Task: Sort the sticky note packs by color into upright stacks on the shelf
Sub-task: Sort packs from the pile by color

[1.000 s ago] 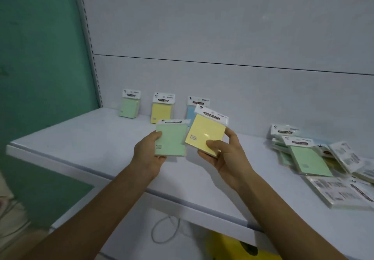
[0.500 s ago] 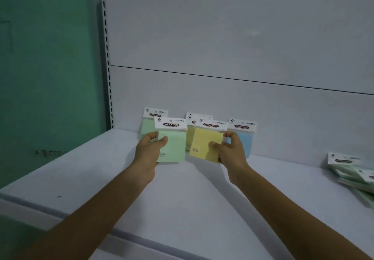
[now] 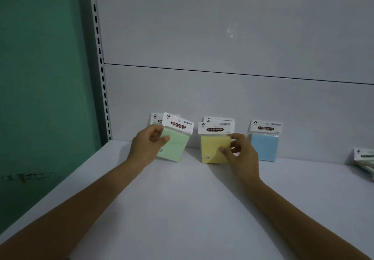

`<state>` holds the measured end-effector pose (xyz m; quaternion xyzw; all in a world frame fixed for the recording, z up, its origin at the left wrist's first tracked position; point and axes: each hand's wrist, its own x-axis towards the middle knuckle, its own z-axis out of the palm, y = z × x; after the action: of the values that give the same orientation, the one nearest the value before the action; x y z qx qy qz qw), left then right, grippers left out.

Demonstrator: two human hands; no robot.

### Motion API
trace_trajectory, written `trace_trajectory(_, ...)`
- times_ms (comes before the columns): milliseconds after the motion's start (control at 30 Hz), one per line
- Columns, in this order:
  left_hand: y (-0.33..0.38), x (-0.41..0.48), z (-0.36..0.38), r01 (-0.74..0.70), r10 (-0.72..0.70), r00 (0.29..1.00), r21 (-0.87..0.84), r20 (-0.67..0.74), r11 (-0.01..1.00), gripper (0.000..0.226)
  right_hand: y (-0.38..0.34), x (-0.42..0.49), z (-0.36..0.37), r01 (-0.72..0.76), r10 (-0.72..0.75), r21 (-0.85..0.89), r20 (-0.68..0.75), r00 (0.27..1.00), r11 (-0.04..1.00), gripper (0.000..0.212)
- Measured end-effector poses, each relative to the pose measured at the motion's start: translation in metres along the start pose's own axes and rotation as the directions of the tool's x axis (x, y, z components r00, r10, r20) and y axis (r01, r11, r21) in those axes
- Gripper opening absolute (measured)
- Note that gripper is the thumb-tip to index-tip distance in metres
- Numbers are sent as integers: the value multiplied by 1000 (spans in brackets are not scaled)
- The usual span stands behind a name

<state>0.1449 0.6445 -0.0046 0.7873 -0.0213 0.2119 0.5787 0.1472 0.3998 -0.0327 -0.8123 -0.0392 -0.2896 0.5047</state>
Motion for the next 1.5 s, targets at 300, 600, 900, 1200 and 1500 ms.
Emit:
trace_trajectory(300, -40, 13, -14, -91, 117, 982, 175, -145, 980, 21, 15, 7, 0, -50, 49, -21, -17, 999, 999, 41)
trace_trajectory(600, -50, 20, -13, 56, -40, 996, 225, -74, 973, 58, 17, 6, 0, -129, 124, 19, 161, 979, 991, 74)
trace_trajectory(900, -42, 20, -9, 53, -75, 996, 359, 46, 932, 64, 18, 9, 1, -101, 116, -77, 229, 966, 992, 83)
trace_trajectory(1200, -49, 31, -10, 57, -120, 984, 414, 128, 908, 59, 24, 9, 3, -77, 101, -118, 218, 971, 990, 79)
trace_trajectory(1500, -48, 30, -2, 19, -32, 999, 613, 10, 790, 65, 23, 9, 4, -69, 99, -152, 198, 975, 986, 77)
